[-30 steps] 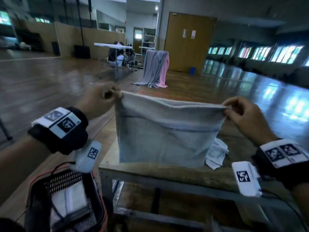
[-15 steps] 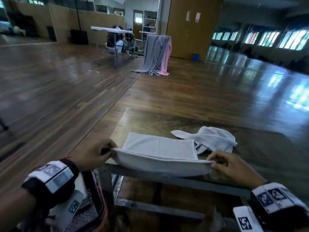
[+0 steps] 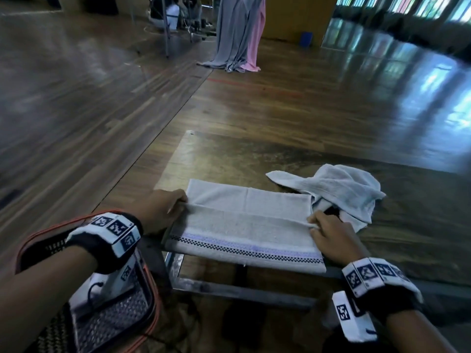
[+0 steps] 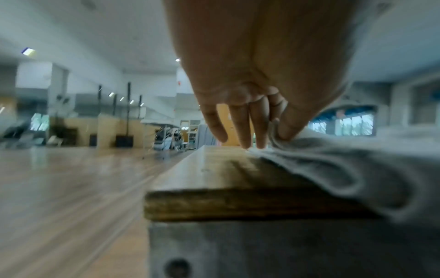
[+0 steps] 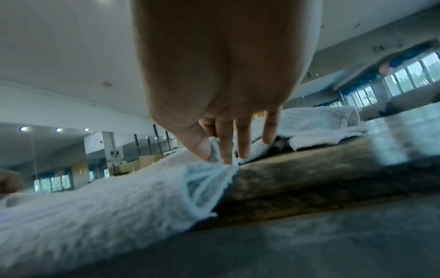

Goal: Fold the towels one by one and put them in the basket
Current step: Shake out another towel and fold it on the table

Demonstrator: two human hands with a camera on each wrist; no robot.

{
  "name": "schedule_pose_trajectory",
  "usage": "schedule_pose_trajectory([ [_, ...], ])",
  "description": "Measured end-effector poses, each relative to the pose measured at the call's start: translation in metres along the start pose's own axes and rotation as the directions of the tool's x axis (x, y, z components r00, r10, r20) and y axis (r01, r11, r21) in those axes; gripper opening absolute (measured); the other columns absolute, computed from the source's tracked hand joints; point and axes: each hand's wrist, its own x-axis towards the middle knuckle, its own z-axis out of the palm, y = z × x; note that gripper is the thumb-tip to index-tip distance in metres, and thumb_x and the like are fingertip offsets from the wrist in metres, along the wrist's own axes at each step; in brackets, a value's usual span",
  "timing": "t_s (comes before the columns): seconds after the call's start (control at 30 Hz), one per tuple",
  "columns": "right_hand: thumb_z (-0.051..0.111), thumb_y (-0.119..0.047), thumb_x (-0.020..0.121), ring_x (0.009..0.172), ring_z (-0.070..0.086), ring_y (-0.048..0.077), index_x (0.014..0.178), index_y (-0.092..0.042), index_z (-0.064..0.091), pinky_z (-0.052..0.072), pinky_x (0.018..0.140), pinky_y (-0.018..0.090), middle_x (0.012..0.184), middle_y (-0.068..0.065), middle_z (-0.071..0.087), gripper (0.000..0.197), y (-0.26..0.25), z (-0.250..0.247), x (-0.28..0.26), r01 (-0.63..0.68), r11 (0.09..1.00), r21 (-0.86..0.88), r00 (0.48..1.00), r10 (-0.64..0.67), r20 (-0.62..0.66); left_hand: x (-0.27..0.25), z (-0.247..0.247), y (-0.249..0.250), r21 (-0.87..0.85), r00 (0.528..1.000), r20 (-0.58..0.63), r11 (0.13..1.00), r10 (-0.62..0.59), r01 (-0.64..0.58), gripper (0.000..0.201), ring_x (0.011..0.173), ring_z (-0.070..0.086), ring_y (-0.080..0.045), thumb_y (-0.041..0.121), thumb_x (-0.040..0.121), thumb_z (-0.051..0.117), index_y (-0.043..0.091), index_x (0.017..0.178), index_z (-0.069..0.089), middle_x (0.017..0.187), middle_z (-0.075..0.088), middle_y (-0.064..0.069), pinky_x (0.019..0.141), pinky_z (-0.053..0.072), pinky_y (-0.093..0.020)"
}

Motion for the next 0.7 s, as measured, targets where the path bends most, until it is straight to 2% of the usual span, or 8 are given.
schedule_pose_trajectory([
  [0.1, 0.052, -0.027, 0.086, 0.088, 0.058, 0.021, 0.09, -0.026, 0.051, 0.041, 0.084, 0.037, 0.094, -0.001, 0.062, 0.004, 0.0, -0.004, -0.005, -0.014, 1.0, -0.014, 0.998, 0.015, 0.057, 0.0, -0.007, 0.008, 0.162, 0.989, 0.141, 0.986, -0.051, 0.028, 0.01, 0.081, 0.057, -0.016, 0.034, 0.091, 0.046, 0.029, 0.098, 0.051, 0.095, 0.064, 0.005, 0.061, 0.042, -0.027],
  [0.23, 0.06, -0.025, 0.077, 0.093, 0.059, 0.016, 0.069, -0.032, 0.046, 0.041, 0.083, 0.034, 0.092, -0.004, 0.066, 0.018, -0.002, -0.011, -0.02, 0.003, 0.999, 0.038, 0.991, -0.008, 0.13, -0.009, -0.012, 0.016, 0.335, 0.967, 0.247, 0.942, -0.069, -0.018, 0.013, 0.063, 0.045, -0.005, 0.042, 0.085, 0.048, 0.03, 0.082, 0.046, 0.073, 0.047, 0.013, 0.049, 0.028, -0.022],
  [0.3, 0.065, -0.023, 0.074, 0.088, 0.06, 0.014, 0.07, -0.028, 0.055, 0.045, 0.084, 0.036, 0.086, -0.005, 0.067, 0.011, -0.002, -0.017, -0.021, -0.044, 0.991, 0.124, 0.989, 0.025, 0.148, -0.01, -0.016, 0.015, 0.304, 0.953, 0.297, 0.952, -0.063, -0.032, 0.016, 0.065, 0.046, -0.006, 0.044, 0.084, 0.051, 0.029, 0.08, 0.047, 0.072, 0.046, 0.014, 0.051, 0.032, -0.022],
  [0.37, 0.066, -0.02, 0.074, 0.079, 0.061, 0.015, 0.068, -0.024, 0.058, 0.049, 0.078, 0.037, 0.077, -0.004, 0.066, 0.011, -0.001, -0.024, -0.016, -0.093, 0.964, 0.25, 0.99, 0.063, 0.126, -0.005, -0.022, 0.013, 0.206, 0.95, 0.312, 0.978, -0.035, -0.032, 0.017, 0.073, 0.052, -0.012, 0.042, 0.085, 0.053, 0.028, 0.077, 0.047, 0.078, 0.053, 0.01, 0.061, 0.04, -0.026],
  [0.47, 0.063, -0.014, 0.079, 0.071, 0.059, 0.021, 0.069, -0.022, 0.058, 0.046, 0.066, 0.035, 0.072, 0.003, 0.064, 0.014, 0.0, -0.031, 0.0, -0.085, 0.923, 0.374, 0.995, 0.097, -0.014, 0.008, -0.03, 0.007, -0.009, 0.985, 0.172, 1.0, -0.018, 0.02, 0.018, 0.076, 0.053, -0.018, 0.032, 0.085, 0.057, 0.024, 0.073, 0.047, 0.083, 0.059, 0.0, 0.068, 0.042, -0.032],
  [0.53, 0.061, -0.015, 0.081, 0.071, 0.058, 0.018, 0.073, -0.024, 0.059, 0.046, 0.066, 0.033, 0.073, 0.0, 0.063, 0.012, 0.001, -0.03, 0.01, -0.076, 0.928, 0.365, 0.991, 0.111, -0.076, 0.016, -0.03, 0.005, -0.057, 0.999, 0.046, 0.998, -0.017, 0.02, 0.012, 0.075, 0.054, -0.019, 0.028, 0.083, 0.06, 0.022, 0.078, 0.051, 0.081, 0.059, 0.001, 0.068, 0.045, -0.034],
  [0.6, 0.059, -0.017, 0.083, 0.075, 0.059, 0.014, 0.081, -0.027, 0.06, 0.049, 0.076, 0.037, 0.077, -0.006, 0.064, 0.01, 0.002, -0.025, 0.02, -0.079, 0.957, 0.279, 0.99, 0.109, -0.094, 0.025, -0.027, 0.004, -0.046, 1.0, -0.018, 0.999, 0.002, -0.003, 0.004, 0.077, 0.056, -0.019, 0.023, 0.083, 0.06, 0.02, 0.084, 0.057, 0.082, 0.061, 0.002, 0.072, 0.049, -0.037],
  [0.7, 0.059, -0.019, 0.084, 0.084, 0.057, 0.013, 0.084, -0.031, 0.057, 0.046, 0.089, 0.045, 0.085, -0.011, 0.061, 0.013, 0.002, -0.016, 0.032, -0.05, 0.988, 0.147, 0.989, 0.07, -0.134, 0.035, -0.02, 0.002, -0.031, 0.998, -0.065, 1.0, -0.002, 0.0, 0.009, 0.084, 0.058, -0.019, 0.019, 0.085, 0.057, 0.019, 0.093, 0.062, 0.092, 0.065, 0.001, 0.077, 0.05, -0.037],
])
